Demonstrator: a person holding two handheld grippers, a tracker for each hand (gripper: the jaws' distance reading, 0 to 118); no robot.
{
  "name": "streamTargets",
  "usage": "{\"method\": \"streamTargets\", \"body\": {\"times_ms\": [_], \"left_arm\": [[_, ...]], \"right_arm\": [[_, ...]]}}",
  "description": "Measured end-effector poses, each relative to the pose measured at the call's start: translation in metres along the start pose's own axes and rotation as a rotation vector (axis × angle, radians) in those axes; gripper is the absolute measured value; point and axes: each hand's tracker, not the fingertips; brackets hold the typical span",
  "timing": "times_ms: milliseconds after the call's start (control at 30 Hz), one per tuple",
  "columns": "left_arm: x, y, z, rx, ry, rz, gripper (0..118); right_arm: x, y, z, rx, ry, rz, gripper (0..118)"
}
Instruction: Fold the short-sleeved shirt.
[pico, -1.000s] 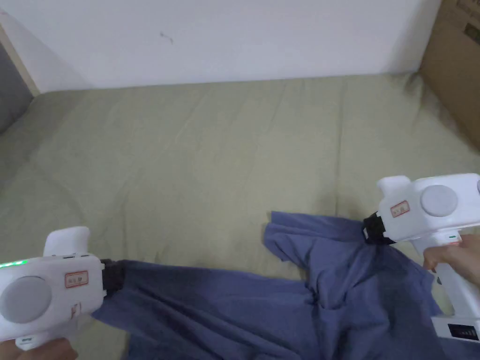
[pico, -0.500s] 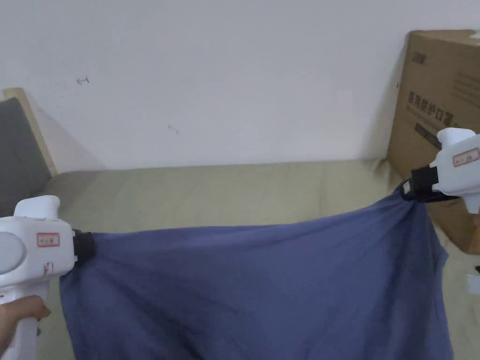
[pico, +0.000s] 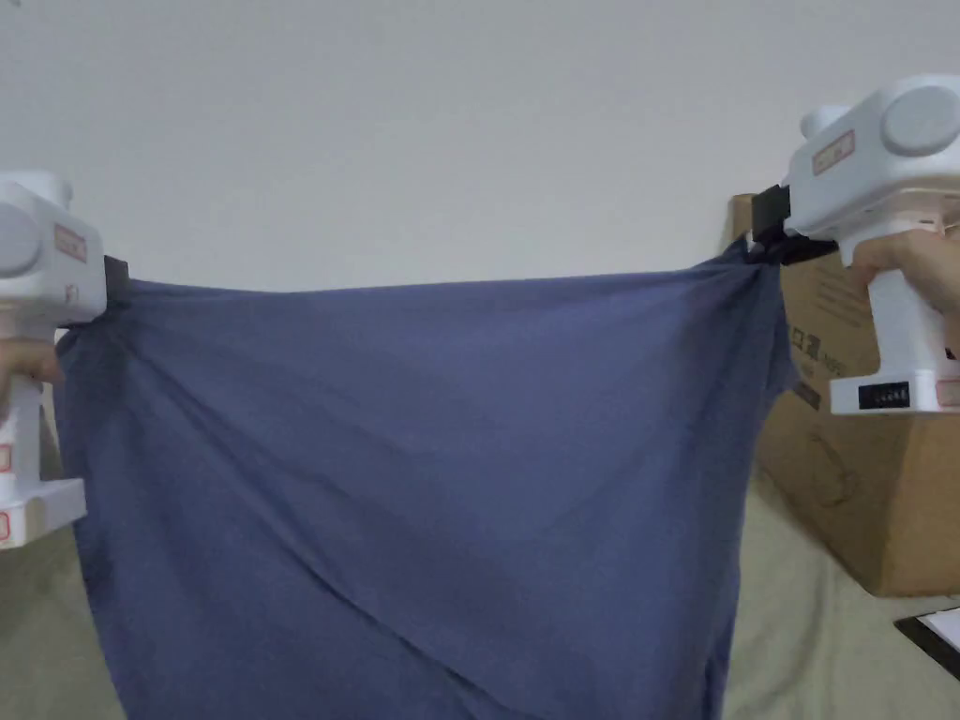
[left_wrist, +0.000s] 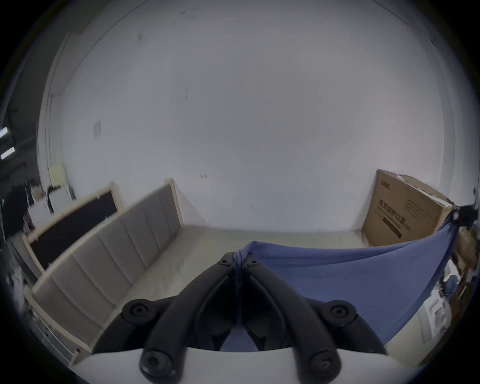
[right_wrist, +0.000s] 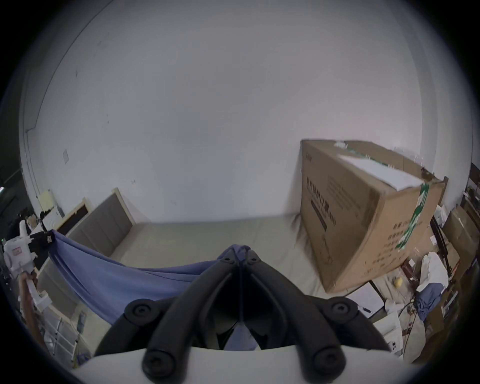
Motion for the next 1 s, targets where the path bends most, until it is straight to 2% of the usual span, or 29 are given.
{"method": "streamTargets", "body": {"times_ms": [167, 233, 367, 500, 533, 633, 800, 900, 1000], "left_arm": [[0.0, 0.062, -0.008, 0.058, 0.056, 0.026, 1], [0.003, 0.082, -0.016, 0.087, 0.081, -0.008, 1], [0.002, 0.116, -0.027, 0.133, 0.055, 0.08, 1], [0.005, 0.134, -0.042, 0.195, 0.073, -0.033, 1], [0.005, 0.133, -0.047, 0.204, 0.067, -0.003, 1], [0.006, 0.116, -0.066, 0.213, 0.032, 0.036, 1], [0.021, 0.052, -0.126, 0.153, 0.055, -0.029, 1], [0.027, 0.003, -0.166, 0.051, 0.021, -0.011, 1], [0.035, -0.056, -0.202, -0.041, 0.014, -0.051, 1]], "right_arm": [[-0.024, 0.05, 0.019, 0.097, 0.005, -0.024, 0], [-0.03, 0.07, 0.021, 0.118, 0.017, -0.04, 0], [-0.041, 0.1, 0.021, 0.144, 0.004, -0.074, 0], [-0.043, 0.108, 0.014, 0.16, 0.002, -0.042, 0], [-0.039, 0.107, 0.008, 0.169, 0.008, -0.046, 0], [-0.035, 0.09, -0.011, 0.163, 0.011, -0.048, 0], [-0.026, 0.024, -0.071, 0.02, 0.03, -0.033, 0], [-0.017, -0.03, -0.112, -0.06, 0.02, -0.044, 0], [0.01, -0.086, -0.167, -0.168, 0.017, -0.081, 0]]}}
